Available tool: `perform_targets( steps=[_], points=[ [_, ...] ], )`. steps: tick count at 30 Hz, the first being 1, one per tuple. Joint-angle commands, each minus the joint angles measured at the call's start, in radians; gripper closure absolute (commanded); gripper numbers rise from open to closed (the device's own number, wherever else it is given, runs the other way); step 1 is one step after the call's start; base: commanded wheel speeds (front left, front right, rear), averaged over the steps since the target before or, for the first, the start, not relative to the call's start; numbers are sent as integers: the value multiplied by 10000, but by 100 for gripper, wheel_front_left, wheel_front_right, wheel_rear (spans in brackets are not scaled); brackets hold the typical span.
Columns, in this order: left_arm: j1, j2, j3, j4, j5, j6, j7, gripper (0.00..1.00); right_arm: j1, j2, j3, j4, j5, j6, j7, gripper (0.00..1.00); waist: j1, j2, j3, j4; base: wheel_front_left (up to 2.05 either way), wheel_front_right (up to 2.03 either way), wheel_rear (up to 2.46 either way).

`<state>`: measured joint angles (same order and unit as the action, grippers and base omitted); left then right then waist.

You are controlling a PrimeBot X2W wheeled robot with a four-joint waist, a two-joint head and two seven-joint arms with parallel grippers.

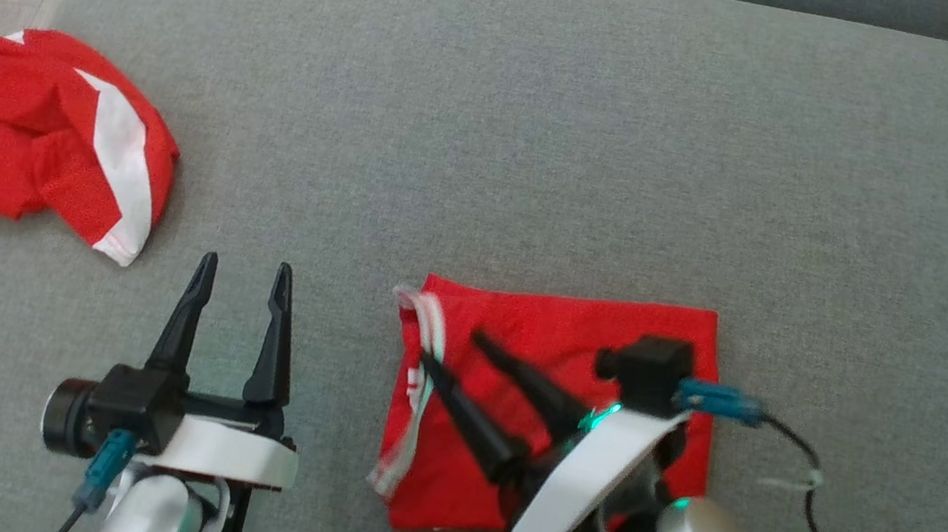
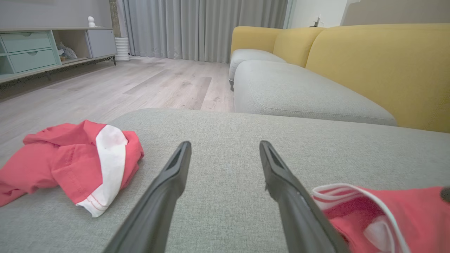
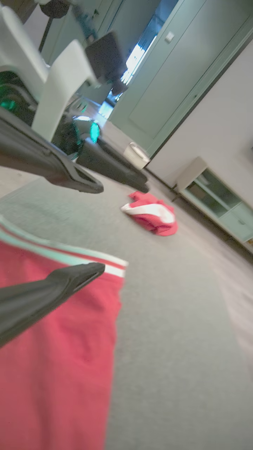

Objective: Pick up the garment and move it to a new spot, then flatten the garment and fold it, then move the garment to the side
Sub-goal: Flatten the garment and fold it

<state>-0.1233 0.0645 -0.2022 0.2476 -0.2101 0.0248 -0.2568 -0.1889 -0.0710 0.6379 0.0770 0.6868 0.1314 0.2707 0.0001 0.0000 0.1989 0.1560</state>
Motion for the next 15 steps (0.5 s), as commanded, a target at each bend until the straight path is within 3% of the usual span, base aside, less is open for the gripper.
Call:
perform_targets(
  steps=[1,5,9,15],
  points=[
    [-369,16,268,-260,94,-32,-49,0,-426,205,151,-533,67,-7,-313,0,-1,0,-18,-32,0,0,0],
    [-303,15,337,-260,124,-53,-49,0,-547,114,-679,-1136,-715,-7,-1474,0,-1,0,-87,-175,0,0,0],
    [-237,70,395,-288,218,-53,-49,0,-186,-169,-2490,-1635,-2230,-7,-2205,0,-1,0,-198,-323,0,0,0],
    [-71,211,460,-144,256,-28,-39,0,1182,-296,-5271,-2317,-3775,-7,-2273,0,-1,0,-585,-435,0,0,0]
  ],
)
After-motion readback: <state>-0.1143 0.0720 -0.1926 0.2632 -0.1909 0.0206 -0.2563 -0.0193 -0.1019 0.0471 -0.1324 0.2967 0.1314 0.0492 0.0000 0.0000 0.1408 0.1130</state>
